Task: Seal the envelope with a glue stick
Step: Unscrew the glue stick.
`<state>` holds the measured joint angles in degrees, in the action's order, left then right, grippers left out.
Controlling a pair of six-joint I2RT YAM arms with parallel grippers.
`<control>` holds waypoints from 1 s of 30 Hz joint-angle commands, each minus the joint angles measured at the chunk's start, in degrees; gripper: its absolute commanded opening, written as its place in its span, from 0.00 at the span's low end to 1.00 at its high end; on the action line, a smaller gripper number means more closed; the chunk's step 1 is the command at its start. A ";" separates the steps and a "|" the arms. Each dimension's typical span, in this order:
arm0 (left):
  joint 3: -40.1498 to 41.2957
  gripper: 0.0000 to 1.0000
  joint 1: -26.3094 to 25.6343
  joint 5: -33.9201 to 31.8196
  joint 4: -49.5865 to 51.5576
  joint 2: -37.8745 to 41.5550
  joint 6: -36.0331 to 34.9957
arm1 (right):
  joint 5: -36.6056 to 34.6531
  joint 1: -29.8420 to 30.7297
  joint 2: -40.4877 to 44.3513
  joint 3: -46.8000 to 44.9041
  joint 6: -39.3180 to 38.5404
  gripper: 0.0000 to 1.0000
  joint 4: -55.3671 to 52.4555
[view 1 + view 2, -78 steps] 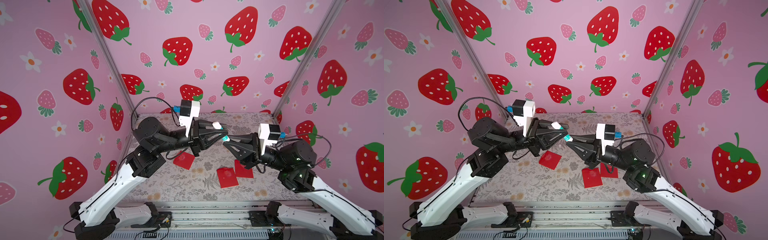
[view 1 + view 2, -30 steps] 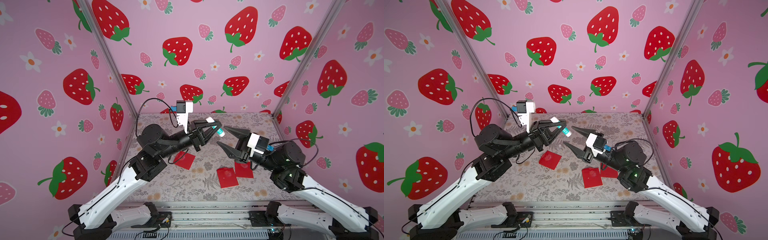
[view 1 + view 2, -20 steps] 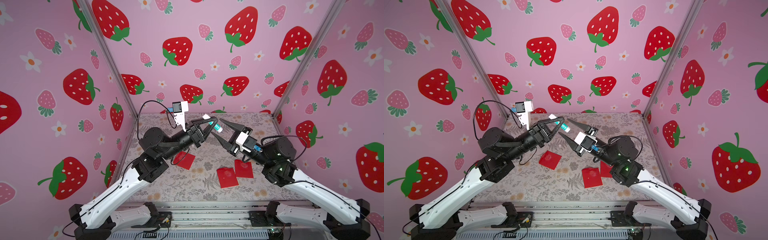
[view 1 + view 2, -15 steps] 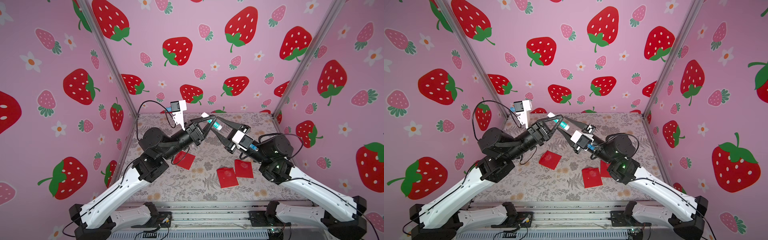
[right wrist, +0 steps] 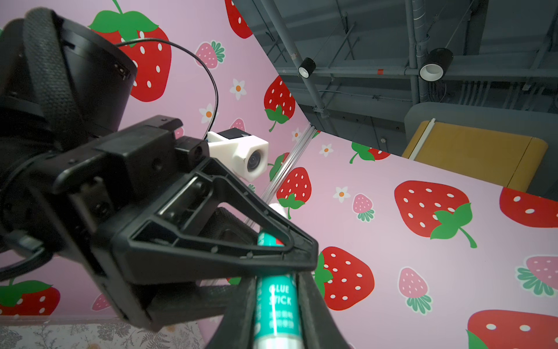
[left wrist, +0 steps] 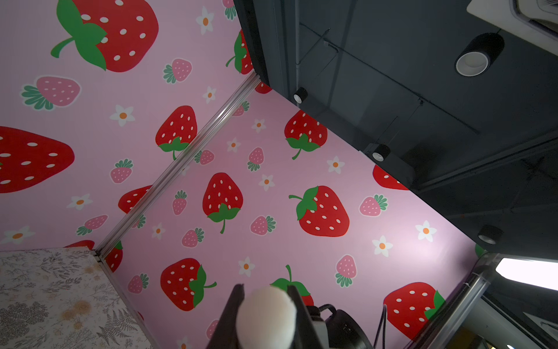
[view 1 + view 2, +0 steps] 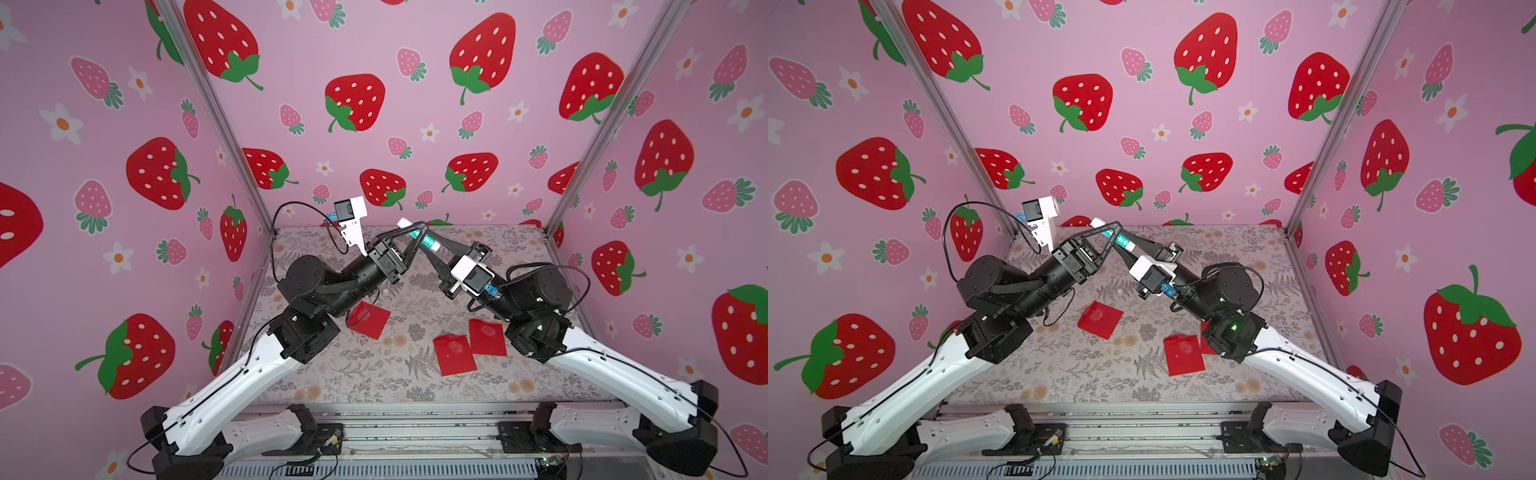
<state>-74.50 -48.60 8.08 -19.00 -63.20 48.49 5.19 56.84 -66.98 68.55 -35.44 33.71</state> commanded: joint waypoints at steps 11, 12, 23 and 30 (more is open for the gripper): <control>0.83 0.46 -0.38 -1.73 5.38 1.90 -1.88 | -12.40 -0.62 1.72 -0.12 0.58 0.00 0.19; 0.85 0.51 -0.35 -1.67 6.94 2.23 -2.77 | -13.68 -1.09 2.01 0.01 1.34 0.00 -1.20; 3.66 0.64 0.65 -10.43 36.45 4.17 -5.15 | -14.72 -14.28 6.68 -0.66 21.11 0.00 -25.31; 7.05 0.70 0.80 -3.75 45.93 -3.27 -8.31 | -11.46 -22.71 7.74 -2.34 31.51 0.00 -38.86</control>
<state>-68.69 -48.01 0.32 20.53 -63.64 43.79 -8.12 36.67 -59.86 66.83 -11.31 3.20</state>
